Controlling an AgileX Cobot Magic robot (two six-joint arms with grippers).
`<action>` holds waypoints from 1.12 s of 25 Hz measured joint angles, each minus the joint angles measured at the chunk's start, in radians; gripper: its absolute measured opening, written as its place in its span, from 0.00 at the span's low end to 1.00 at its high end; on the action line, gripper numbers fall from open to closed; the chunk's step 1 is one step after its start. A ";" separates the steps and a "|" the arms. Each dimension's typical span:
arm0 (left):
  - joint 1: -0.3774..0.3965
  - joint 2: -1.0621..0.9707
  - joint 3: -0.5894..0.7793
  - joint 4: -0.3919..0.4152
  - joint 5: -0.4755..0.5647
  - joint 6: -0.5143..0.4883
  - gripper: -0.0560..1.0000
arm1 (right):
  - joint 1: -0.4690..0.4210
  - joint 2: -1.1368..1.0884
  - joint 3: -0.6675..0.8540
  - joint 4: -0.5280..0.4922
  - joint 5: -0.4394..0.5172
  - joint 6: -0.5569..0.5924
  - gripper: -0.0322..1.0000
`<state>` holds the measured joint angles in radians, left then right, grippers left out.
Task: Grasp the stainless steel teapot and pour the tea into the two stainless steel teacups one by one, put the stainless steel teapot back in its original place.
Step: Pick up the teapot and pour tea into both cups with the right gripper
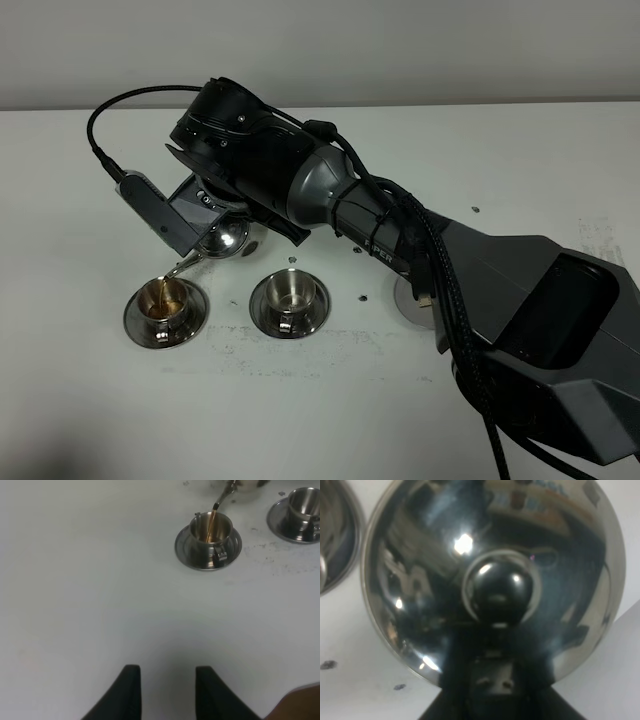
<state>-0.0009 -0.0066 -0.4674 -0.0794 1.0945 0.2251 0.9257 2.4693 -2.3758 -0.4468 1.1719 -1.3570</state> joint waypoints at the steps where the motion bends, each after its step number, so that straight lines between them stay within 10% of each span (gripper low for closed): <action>1: 0.000 0.000 0.000 0.000 0.000 0.000 0.31 | 0.000 0.000 0.000 0.000 0.000 0.000 0.22; 28: 0.000 0.000 0.000 0.000 0.000 0.000 0.31 | 0.020 0.000 0.000 -0.052 0.016 0.003 0.22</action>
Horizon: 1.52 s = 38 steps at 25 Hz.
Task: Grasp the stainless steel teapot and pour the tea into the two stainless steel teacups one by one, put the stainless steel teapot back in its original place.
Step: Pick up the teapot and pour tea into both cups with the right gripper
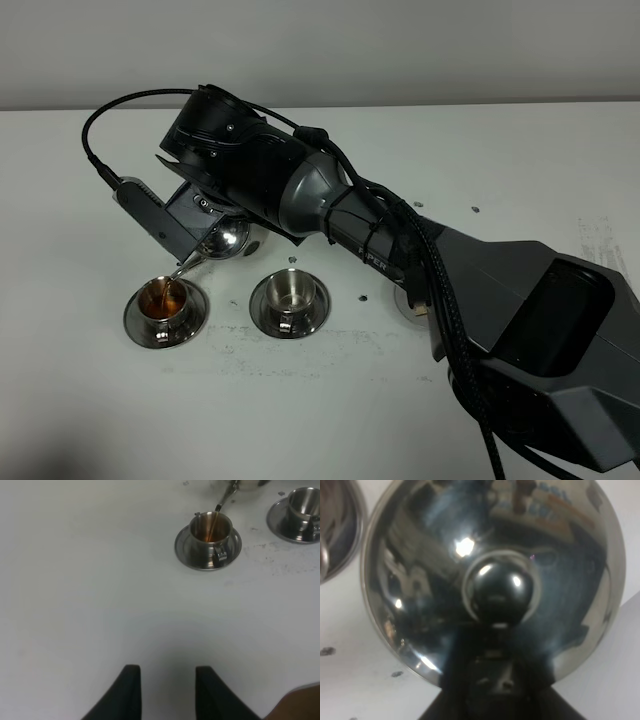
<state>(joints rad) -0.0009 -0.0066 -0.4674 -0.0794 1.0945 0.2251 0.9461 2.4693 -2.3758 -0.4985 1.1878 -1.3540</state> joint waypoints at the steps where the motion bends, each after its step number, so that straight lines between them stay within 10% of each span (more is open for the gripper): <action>1: 0.000 0.000 0.000 0.000 0.000 0.000 0.31 | 0.000 0.000 0.000 0.000 0.000 0.000 0.22; 38: 0.000 0.000 0.000 0.000 0.000 0.003 0.31 | 0.001 0.000 0.000 -0.046 -0.017 0.007 0.22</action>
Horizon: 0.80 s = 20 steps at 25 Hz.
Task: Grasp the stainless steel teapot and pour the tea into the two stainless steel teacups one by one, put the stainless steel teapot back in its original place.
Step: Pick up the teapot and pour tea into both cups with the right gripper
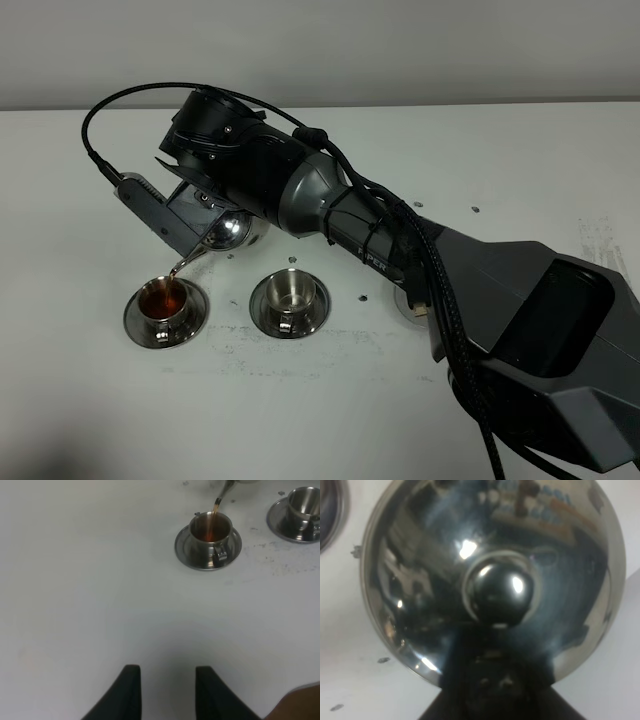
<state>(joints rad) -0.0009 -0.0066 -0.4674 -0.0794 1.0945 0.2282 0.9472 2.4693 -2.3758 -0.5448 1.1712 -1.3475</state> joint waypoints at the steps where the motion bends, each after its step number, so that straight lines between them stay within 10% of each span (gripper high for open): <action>1: 0.000 0.000 0.000 0.000 0.000 0.000 0.31 | 0.000 0.000 0.000 0.000 -0.001 0.000 0.22; 20: 0.000 0.000 0.000 0.000 0.000 0.001 0.31 | 0.000 0.000 0.000 0.010 -0.005 0.000 0.22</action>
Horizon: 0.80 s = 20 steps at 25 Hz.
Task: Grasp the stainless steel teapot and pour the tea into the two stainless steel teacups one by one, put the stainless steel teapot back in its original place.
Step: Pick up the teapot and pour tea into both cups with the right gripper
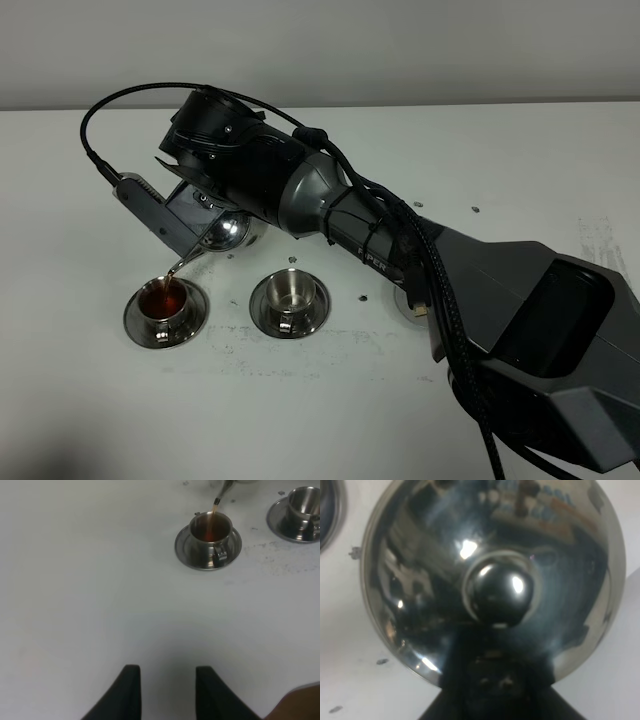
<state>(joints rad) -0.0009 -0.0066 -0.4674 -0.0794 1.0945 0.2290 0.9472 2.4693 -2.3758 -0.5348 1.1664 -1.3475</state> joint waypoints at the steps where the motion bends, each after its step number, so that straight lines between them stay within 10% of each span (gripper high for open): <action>1: 0.000 0.000 0.000 0.000 0.000 0.000 0.31 | 0.000 0.000 0.000 0.005 -0.001 0.000 0.22; 20: 0.000 0.000 0.000 0.000 0.000 -0.001 0.30 | -0.017 -0.045 0.000 0.122 0.023 0.019 0.22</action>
<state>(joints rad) -0.0009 -0.0066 -0.4674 -0.0794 1.0949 0.2281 0.9305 2.4240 -2.3758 -0.4128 1.1891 -1.3283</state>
